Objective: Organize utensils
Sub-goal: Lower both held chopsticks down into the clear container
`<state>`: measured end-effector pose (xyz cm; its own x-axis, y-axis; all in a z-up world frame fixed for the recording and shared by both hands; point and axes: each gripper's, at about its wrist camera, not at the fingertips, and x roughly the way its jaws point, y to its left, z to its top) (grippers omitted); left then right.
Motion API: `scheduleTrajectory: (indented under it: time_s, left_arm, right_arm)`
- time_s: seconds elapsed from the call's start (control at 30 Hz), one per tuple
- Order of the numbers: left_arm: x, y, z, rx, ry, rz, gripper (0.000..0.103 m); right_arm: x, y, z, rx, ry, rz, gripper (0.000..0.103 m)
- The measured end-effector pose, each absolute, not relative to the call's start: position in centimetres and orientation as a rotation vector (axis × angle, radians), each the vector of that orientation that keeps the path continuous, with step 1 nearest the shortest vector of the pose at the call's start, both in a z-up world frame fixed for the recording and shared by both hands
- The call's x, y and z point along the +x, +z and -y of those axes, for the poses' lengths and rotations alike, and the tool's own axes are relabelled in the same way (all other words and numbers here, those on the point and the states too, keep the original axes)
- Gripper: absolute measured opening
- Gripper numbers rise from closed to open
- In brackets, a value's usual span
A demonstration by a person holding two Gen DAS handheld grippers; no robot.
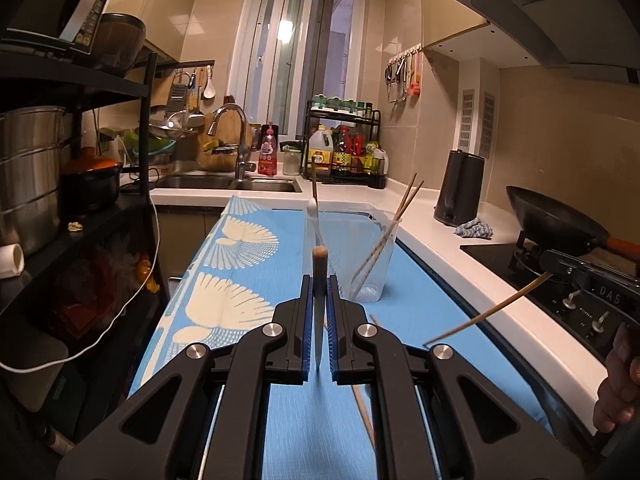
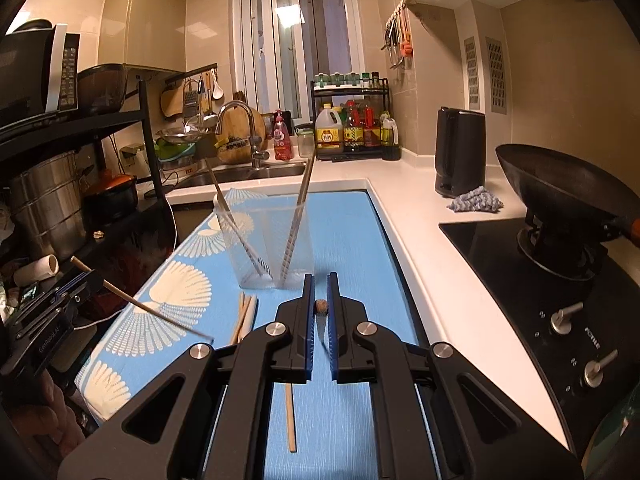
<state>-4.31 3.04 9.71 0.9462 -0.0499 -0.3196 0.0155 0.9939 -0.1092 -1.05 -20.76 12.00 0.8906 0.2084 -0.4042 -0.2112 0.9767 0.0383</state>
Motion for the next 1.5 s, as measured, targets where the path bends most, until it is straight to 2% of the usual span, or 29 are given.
scheduleTrajectory:
  time_s: [0.63,0.83,1.17,1.33,1.5]
  left_arm:
    - [2.9,17.1,-4.2,-0.147,-0.146,-0.489,0.007]
    - [6.3,20.3,-4.5,-0.153,-0.168,-0.469,0.007]
    - [12.8,27.3,-3.0,-0.088,-0.18,-0.336,0.007]
    - [16.1,27.4,-2.2,-0.052,-0.173,-0.328,0.007]
    - [19.5,24.4,-1.7,0.011,-0.162,-0.38,0.007]
  right_arm:
    - [3.8,18.8,18.3,-0.058,0.306,-0.434,0.006]
    - [6.6,22.0,16.8,-0.046,0.36,-0.402,0.006]
    - [11.4,28.5,12.7,-0.092,0.412,-0.257,0.006]
    - [14.6,28.7,12.4,-0.066,0.41,-0.231,0.006]
    - [17.9,26.1,12.1,-0.057,0.406,-0.269,0.006]
